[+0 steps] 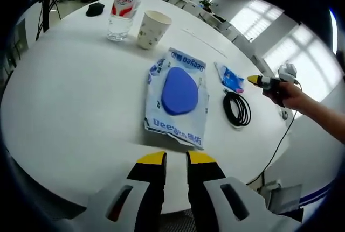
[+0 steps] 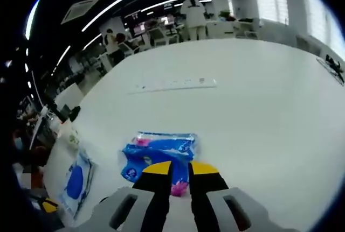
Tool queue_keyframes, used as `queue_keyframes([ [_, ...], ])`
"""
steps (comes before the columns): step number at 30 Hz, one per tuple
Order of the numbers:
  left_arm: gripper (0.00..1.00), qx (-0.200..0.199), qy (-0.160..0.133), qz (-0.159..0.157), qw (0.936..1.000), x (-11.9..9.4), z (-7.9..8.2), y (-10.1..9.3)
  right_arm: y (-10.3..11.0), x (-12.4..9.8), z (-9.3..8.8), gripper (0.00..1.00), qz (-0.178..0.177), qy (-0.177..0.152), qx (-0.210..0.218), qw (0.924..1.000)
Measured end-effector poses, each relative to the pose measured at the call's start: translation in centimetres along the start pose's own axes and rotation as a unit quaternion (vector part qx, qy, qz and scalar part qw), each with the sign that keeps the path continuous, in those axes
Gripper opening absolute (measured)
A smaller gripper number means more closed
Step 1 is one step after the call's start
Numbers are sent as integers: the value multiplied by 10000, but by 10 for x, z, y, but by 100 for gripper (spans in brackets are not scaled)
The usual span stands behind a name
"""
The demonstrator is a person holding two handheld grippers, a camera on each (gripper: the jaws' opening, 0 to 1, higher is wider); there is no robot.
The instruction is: Arrange the tabletop items into an orderly group along one side of the table until the central work area is clear of visible clutter.
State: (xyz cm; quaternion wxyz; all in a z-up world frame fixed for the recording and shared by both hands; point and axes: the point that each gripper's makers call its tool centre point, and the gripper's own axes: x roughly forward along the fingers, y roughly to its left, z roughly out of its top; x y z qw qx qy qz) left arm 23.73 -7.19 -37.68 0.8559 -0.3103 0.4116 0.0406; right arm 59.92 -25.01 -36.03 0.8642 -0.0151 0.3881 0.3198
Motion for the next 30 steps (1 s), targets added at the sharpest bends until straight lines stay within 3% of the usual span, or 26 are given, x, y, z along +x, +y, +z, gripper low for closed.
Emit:
queue_keyframes([
  [7, 13, -187, 6, -82, 9998, 1, 0, -2, 8, -10, -7, 10, 75, -4, -127, 9999],
  [10, 13, -172, -1, -104, 9998, 4, 1, -1, 17, -22, -21, 10, 106, 35, -178, 9998],
  [16, 13, -181, 12, -155, 9997, 8, -1, -4, 20, -22, -33, 10, 185, 99, -191, 9996],
  [30, 13, -602, -41, -202, 9980, 14, -4, 2, 66, -46, -67, 11, 486, 74, -281, 9984],
])
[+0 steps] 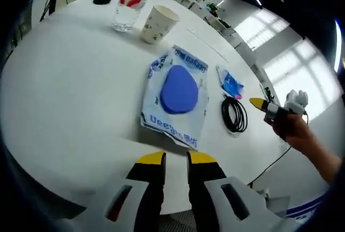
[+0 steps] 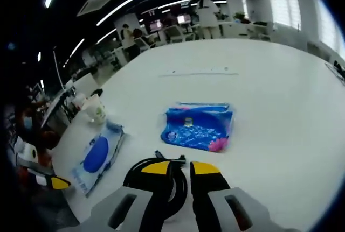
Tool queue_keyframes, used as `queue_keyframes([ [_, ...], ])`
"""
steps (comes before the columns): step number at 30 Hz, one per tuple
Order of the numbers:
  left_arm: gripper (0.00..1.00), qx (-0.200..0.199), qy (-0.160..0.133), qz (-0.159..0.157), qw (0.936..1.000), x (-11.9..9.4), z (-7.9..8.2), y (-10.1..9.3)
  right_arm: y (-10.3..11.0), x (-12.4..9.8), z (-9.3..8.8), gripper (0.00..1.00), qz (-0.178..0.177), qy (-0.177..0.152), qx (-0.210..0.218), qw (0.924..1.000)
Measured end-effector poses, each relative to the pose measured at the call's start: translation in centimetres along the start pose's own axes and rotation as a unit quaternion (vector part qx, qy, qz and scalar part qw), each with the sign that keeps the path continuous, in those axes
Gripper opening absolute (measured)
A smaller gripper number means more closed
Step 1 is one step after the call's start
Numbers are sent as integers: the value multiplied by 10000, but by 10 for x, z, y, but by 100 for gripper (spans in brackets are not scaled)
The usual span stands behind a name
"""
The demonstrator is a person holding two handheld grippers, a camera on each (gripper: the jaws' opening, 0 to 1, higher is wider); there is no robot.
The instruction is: Arrange the tabletop items into an orderly group along one side of the table until the central work area is clear of visible clutter.
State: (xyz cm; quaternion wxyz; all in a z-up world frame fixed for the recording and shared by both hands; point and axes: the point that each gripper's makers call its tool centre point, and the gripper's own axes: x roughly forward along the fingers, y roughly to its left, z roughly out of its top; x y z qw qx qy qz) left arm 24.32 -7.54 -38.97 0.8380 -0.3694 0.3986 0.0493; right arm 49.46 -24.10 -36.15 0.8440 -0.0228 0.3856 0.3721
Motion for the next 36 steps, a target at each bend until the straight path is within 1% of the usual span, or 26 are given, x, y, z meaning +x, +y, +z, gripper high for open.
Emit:
queue_keyframes([
  [1, 13, -15, -5, -3, 10000, 0, 0, 0, 2, -1, -2, 11, 5, 2, 0, 10000],
  [2, 13, -27, -16, -9, 10000, 1, 0, 0, 9, -5, -10, 11, 33, 17, 8, 10000],
  [4, 13, -48, -25, -18, 10000, 2, 1, -1, 12, -5, -18, 12, 78, 50, 14, 10000],
  [6, 13, -54, -36, -27, 10000, 2, 2, -3, 10, -7, -25, 12, 103, 83, 23, 9999],
  [11, 13, -115, -57, -57, 9999, 7, 3, -4, 26, -24, -42, 13, 141, 119, 94, 9998],
  [12, 13, -145, -61, -59, 9999, 8, 3, -4, 27, -27, -45, 14, 137, 113, 139, 9997],
  [15, 13, -482, -112, -70, 9987, 10, 5, -4, 28, -33, -48, 15, 127, 59, 282, 9995],
  [20, 13, -773, -149, 45, 9969, 13, 7, 4, 29, -45, -59, 16, 14, 17, 381, 9993],
  [22, 13, -894, -181, 21, 9958, 15, 8, 4, 29, -49, -63, 17, -9, -79, 550, 9985],
  [24, 13, -942, -192, 4, 9954, 17, 9, 2, 34, -55, -68, 19, 0, -169, 686, 9975],
  [26, 13, -955, -199, 1, 9952, 20, 10, 2, 38, -57, -73, 20, 16, -163, 685, 9975],
  [28, 12, -979, -197, -22, 9950, 22, 11, 0, 44, -60, -82, 23, 81, -134, 712, 9973],
  [30, 12, -959, -180, -20, 9952, 23, 11, -2, 50, -66, -87, 28, 136, -128, 767, 9969],
  [31, 12, -944, -170, -21, 9954, 24, 11, -2, 49, -66, -88, 29, 145, -133, 782, 9967],
  [33, 11, -959, -147, -16, 9953, 25, 10, -3, 51, -70, -94, 29, 169, -147, 839, 9962],
  [36, 7, -1098, -144, 19, 9938, 27, 10, 1, 53, -78, -101, 30, 148, -139, 897, 9958],
])
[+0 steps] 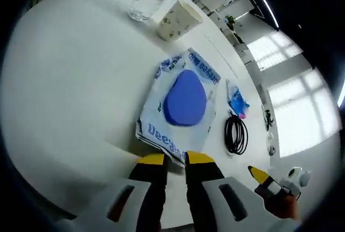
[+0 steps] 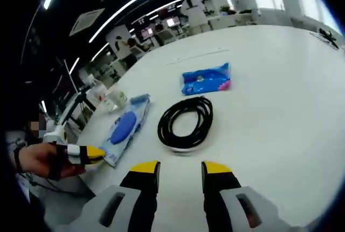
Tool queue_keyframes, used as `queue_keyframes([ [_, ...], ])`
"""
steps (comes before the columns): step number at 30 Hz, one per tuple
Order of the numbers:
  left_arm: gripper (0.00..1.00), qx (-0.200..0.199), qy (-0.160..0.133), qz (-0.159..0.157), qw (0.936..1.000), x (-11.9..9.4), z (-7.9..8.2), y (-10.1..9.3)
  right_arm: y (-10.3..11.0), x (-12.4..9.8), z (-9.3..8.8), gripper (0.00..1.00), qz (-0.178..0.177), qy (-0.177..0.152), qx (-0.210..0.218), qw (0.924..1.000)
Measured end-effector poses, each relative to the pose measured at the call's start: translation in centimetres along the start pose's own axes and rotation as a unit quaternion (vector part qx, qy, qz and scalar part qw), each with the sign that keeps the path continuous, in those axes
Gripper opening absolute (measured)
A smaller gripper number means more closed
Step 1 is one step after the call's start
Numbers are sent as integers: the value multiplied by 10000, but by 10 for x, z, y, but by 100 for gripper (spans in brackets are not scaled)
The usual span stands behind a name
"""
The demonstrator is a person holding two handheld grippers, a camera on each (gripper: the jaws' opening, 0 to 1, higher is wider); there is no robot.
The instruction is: Arrange the tabletop items into an orderly group along one side of the table until the central work area is clear of visible clutter.
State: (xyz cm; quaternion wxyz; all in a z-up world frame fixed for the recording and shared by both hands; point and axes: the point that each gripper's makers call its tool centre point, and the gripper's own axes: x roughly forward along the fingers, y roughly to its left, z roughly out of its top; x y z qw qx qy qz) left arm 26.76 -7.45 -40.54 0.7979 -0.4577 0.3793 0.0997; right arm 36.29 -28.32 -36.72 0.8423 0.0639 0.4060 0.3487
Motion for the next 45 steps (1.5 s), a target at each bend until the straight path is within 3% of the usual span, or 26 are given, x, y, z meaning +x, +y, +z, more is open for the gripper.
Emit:
queue_keyframes([
  [3, 2, 55, 31, -38, 10000, 1, -1, 1, -2, -4, -4, 30, -34, -5, 54, 10000],
  [13, 0, 141, -7, -80, 9999, -9, 3, 5, 0, -10, -11, 28, -113, 9, 173, 9998],
  [15, 0, 251, 17, -58, 9997, -11, 3, 8, 3, -8, -11, 28, -103, 19, 166, 9998],
  [17, 0, 811, 205, 120, 9964, -15, -2, 17, 4, -5, -11, 28, -79, 27, 166, 9998],
  [24, 0, 1178, 217, 186, 9926, -24, 1, 18, 11, 3, -9, 29, 65, 72, 163, 9998],
  [30, 0, 1522, 318, 306, 9874, -32, 0, 29, 23, 15, -9, 28, 170, 127, 102, 9997],
  [37, 1, 1998, 339, 660, 9770, -47, 5, 50, 43, 28, -8, 28, 327, 225, -13, 9992],
  [45, 1, 1799, 26, 919, 9794, -60, 24, 69, 77, 48, -2, 27, 575, 333, -149, 9977],
])
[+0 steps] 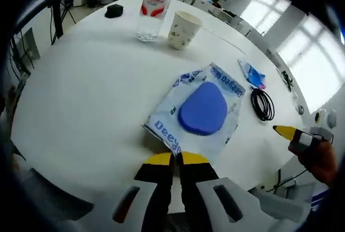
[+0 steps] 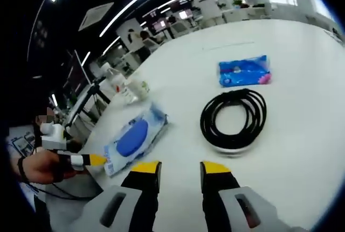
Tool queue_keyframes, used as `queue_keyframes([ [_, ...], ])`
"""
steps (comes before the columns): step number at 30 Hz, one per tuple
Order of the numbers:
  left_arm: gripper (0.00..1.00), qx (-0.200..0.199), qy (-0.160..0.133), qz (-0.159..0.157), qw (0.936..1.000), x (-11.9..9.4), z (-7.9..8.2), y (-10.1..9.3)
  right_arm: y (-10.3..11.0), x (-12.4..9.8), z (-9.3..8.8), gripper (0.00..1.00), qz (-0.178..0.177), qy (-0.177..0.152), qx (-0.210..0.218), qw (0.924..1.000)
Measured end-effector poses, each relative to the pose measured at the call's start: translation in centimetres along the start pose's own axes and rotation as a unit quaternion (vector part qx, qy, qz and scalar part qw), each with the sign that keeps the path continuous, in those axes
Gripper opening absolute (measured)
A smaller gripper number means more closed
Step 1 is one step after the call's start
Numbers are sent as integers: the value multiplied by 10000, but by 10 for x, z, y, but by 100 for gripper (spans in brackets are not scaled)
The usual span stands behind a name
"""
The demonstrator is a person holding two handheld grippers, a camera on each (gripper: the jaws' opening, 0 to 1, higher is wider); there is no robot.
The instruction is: Arrange the tabletop items into an orderly group along one side of the table until the central work area is clear of visible clutter.
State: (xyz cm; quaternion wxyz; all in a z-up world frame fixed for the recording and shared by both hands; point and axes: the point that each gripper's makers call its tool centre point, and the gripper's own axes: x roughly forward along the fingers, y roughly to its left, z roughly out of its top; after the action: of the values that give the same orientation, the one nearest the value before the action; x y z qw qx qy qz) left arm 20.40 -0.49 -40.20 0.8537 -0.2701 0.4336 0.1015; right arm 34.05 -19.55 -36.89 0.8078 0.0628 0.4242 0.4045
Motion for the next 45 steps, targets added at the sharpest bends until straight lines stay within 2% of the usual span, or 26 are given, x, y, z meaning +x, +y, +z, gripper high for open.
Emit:
queue_keyframes([
  [7, 2, -185, -133, 107, 9997, -4, 4, 10, 16, 15, 3, 27, 127, 189, -188, 9996],
  [9, 2, -227, -151, 104, 9996, -4, 3, 11, 27, 17, 1, 27, 157, 227, -227, 9994],
  [14, 2, -350, -236, 59, 9991, -7, 4, 11, 25, 36, 19, 27, 222, 300, -362, 9986],
  [19, 5, -404, -257, -12, 9989, -8, 3, 8, 36, 45, 22, 25, 267, 380, -487, 9977],
  [21, 6, -419, -244, -18, 9988, -8, 2, 7, 26, 55, 32, 21, 180, 332, -548, 9978],
  [23, 7, -457, -244, -44, 9986, -9, 2, 6, 28, 59, 28, 16, 187, 362, -458, 9981],
  [29, 9, -416, -214, -105, 9988, -13, -3, 0, 41, 67, 25, 19, 289, 493, -509, 9971],
  [31, 9, -425, -195, -124, 9988, -12, -5, 0, 36, 69, 27, 18, 276, 506, -520, 9970],
  [37, 9, -529, -181, -144, 9983, -12, -8, 2, 41, 72, 28, 20, 251, 594, -640, 9959],
  [45, 9, -426, -89, -222, 9988, -12, -15, -3, 41, 81, 31, 23, 310, 730, -759, 9940],
])
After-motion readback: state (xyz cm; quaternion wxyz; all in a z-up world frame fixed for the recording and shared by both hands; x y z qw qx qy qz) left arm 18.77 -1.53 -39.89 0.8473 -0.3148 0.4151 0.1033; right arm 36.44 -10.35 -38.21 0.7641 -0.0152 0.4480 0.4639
